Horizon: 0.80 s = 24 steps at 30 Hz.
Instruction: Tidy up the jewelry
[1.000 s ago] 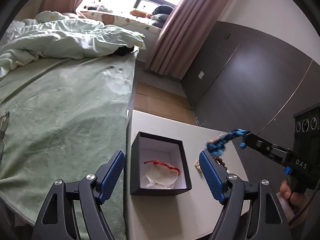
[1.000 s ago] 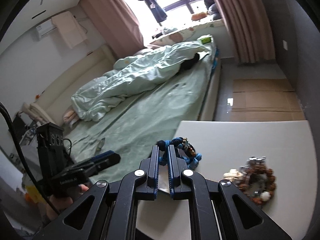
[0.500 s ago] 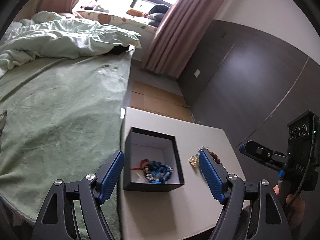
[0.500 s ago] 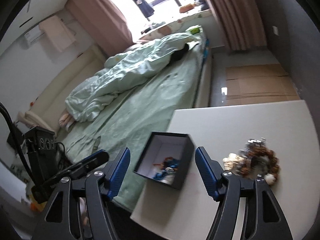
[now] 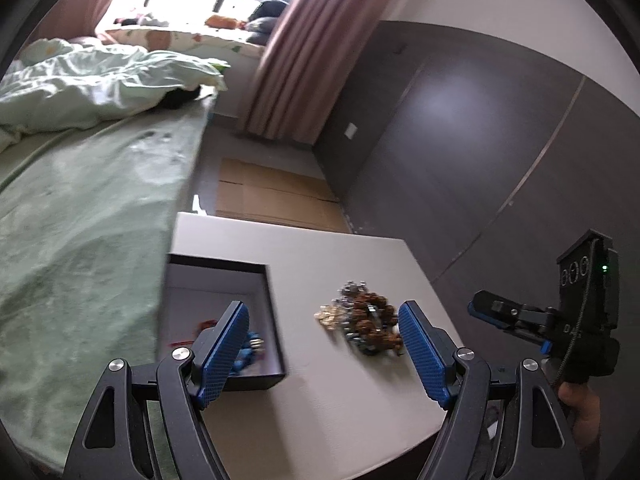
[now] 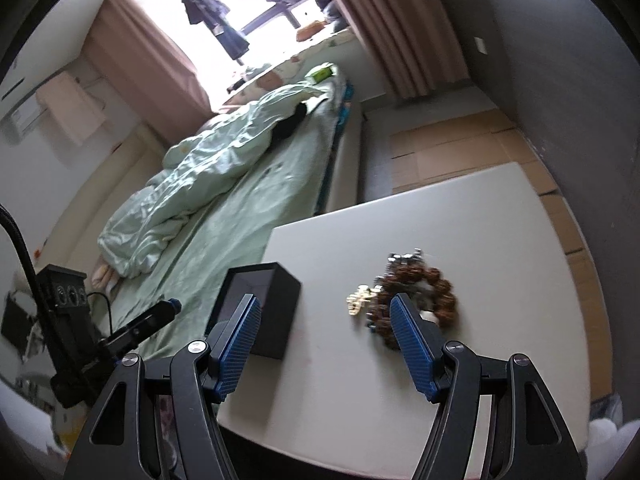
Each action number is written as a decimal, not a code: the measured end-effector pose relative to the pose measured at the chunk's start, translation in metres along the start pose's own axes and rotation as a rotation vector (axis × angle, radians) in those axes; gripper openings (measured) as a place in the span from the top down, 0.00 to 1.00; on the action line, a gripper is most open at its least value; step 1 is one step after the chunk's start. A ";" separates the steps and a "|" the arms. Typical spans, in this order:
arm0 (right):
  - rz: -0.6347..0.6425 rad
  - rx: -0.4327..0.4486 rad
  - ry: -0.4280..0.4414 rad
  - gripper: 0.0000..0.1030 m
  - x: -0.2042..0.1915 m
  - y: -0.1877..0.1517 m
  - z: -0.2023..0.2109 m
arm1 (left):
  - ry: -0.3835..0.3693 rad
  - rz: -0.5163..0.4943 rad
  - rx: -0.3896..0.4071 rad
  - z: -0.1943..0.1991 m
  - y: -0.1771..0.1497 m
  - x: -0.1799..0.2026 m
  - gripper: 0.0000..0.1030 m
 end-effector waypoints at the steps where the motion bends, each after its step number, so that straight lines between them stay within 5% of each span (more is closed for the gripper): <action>1: -0.015 0.003 -0.005 0.34 0.006 -0.002 0.001 | -0.007 -0.007 -0.005 -0.004 -0.001 0.004 0.24; 6: -0.074 0.004 -0.033 0.34 0.034 -0.013 0.006 | -0.049 -0.017 -0.060 -0.031 -0.007 0.019 0.27; 14: -0.168 -0.021 -0.055 0.35 0.073 -0.036 -0.003 | -0.060 -0.020 -0.159 -0.073 -0.013 0.038 0.49; 24: -0.230 -0.037 -0.068 0.45 0.102 -0.052 -0.010 | -0.024 -0.024 -0.267 -0.128 -0.023 0.053 0.55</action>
Point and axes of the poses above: each gripper's, at about its wrist camera, not at the fingertips, and z roughly against the way its jaws point, x to its right, y to its top, the point moved 4 cm from there along -z, roughly the way its jaws point, and after that the axes turned 13 degrees about z, right-handed, at the moved point
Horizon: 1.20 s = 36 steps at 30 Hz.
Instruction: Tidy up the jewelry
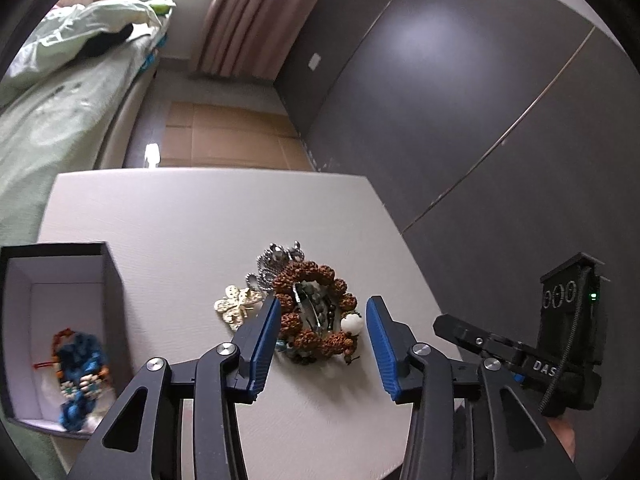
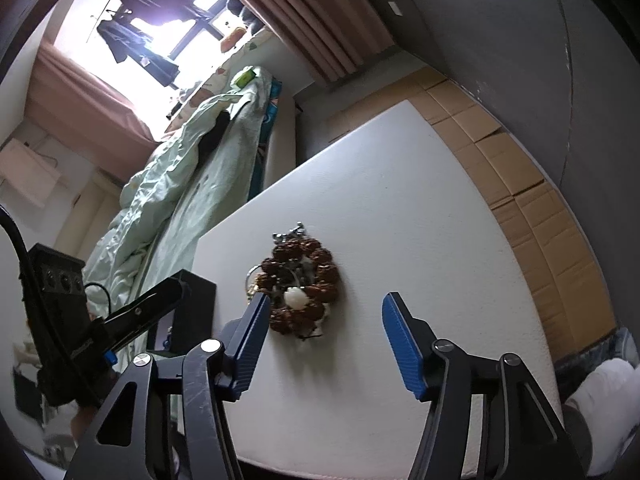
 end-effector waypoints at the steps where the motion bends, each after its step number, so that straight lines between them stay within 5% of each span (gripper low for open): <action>1: -0.004 -0.001 0.001 0.45 0.002 0.000 -0.001 | 0.007 0.001 -0.008 -0.005 0.001 0.002 0.56; 10: -0.019 -0.020 0.015 0.47 0.008 0.002 -0.012 | 0.077 -0.012 -0.062 -0.044 -0.004 0.007 0.66; 13: -0.020 -0.022 0.020 0.47 0.006 0.005 -0.016 | 0.109 -0.012 -0.082 -0.052 -0.006 0.005 0.96; 25: 0.050 -0.095 0.013 0.51 -0.005 0.026 -0.051 | 0.084 -0.032 -0.005 -0.012 0.005 0.007 0.99; 36: 0.215 -0.215 -0.081 0.60 -0.022 0.033 -0.087 | 0.096 0.012 0.066 0.025 0.017 -0.018 0.99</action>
Point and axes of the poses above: each gripper's, at about its wrist camera, not at the fingertips, and z roughly against the way its jaws point, x to its right, y to its top, the point moved 4 cm from there along -z, roughly the way its jaws point, and after that the axes turned 13 degrees about z, right-handed, at the moved point
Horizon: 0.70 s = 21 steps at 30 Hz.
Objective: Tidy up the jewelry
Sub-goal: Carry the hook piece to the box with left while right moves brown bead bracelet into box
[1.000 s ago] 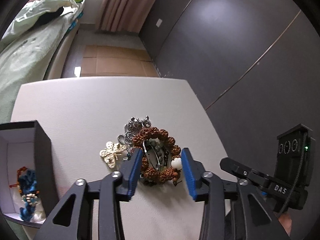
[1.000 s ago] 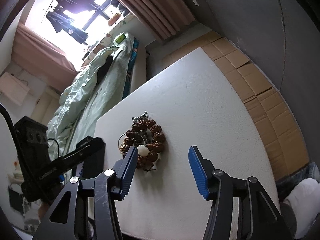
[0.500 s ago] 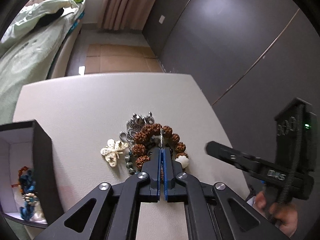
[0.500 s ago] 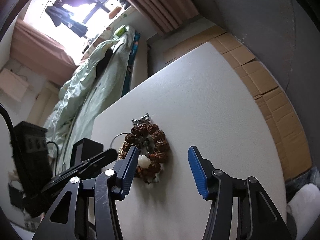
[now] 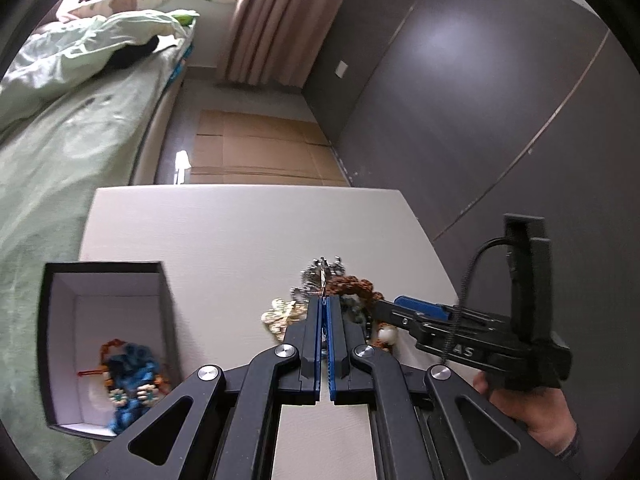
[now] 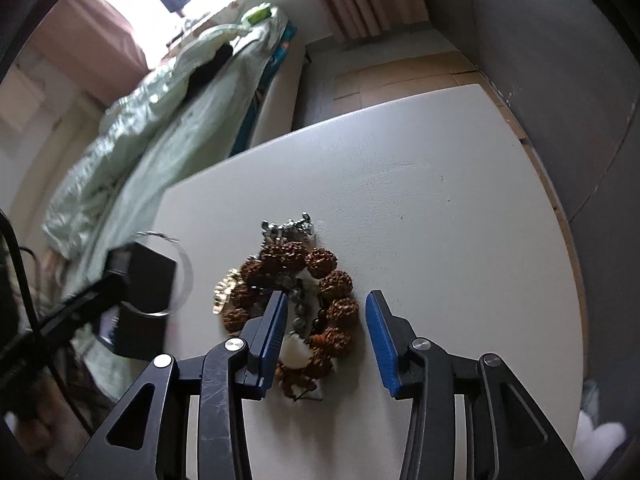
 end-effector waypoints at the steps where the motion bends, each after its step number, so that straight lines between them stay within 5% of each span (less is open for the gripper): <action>1: 0.016 -0.018 -0.017 0.61 0.000 0.002 -0.004 | -0.001 0.005 0.007 0.002 0.001 -0.002 0.99; 10: 0.158 -0.133 -0.096 0.80 -0.011 0.011 -0.018 | 0.007 0.050 0.068 0.032 0.008 -0.027 0.99; 21: 0.184 0.057 0.003 0.81 -0.046 0.036 0.045 | 0.033 0.094 0.137 0.069 0.019 -0.059 0.99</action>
Point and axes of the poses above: each gripper's, at about its wrist camera, not at the fingertips, and z roughly against the way its jaws point, x to its right, y to its top, the point moved 4 cm from there along -z, roughly the way its jaws point, and after that the axes turned 13 degrees about z, right-handed, at the moved point
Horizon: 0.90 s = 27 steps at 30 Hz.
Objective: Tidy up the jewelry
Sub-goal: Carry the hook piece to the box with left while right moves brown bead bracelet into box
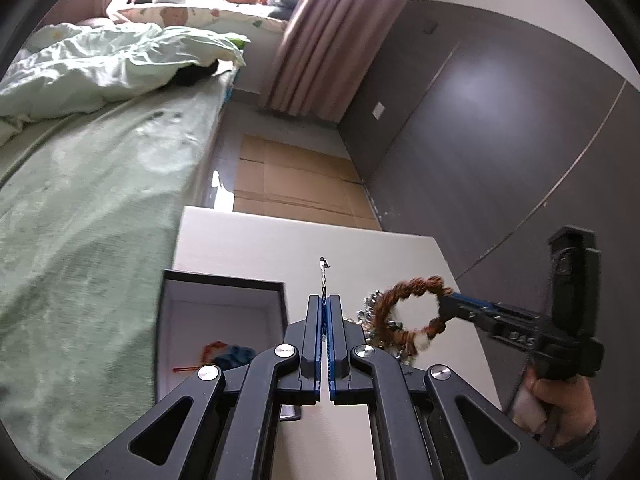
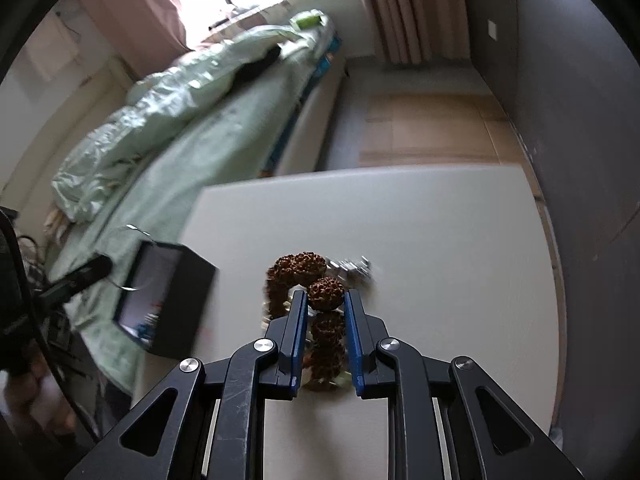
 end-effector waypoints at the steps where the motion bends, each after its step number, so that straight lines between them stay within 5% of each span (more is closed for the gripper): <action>1: 0.009 0.013 0.003 0.81 -0.005 0.004 0.004 | 0.002 0.004 0.003 0.002 0.002 -0.003 0.99; 12: 0.104 0.115 0.064 0.81 -0.074 0.044 0.031 | 0.072 0.057 -0.056 0.006 -0.001 -0.034 0.96; 15: 0.126 0.121 0.101 0.81 -0.093 0.052 0.027 | 0.077 0.073 -0.055 0.013 -0.001 -0.043 0.70; 17: 0.142 0.120 0.127 0.81 -0.109 0.056 0.023 | 0.075 0.078 -0.026 0.022 0.000 -0.047 0.32; 27: 0.180 0.101 0.236 0.81 -0.168 0.061 -0.001 | 0.111 0.147 0.066 0.063 0.008 -0.089 0.30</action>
Point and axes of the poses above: each gripper's, at about its wrist camera, not at the fingertips, and z roughly against the way its jaws point, x to its right, y to its top, the point moved 4 cm from there along -z, roughly the way its jaws point, and after that the axes turned 13 degrees about z, right-handed, at the moved point
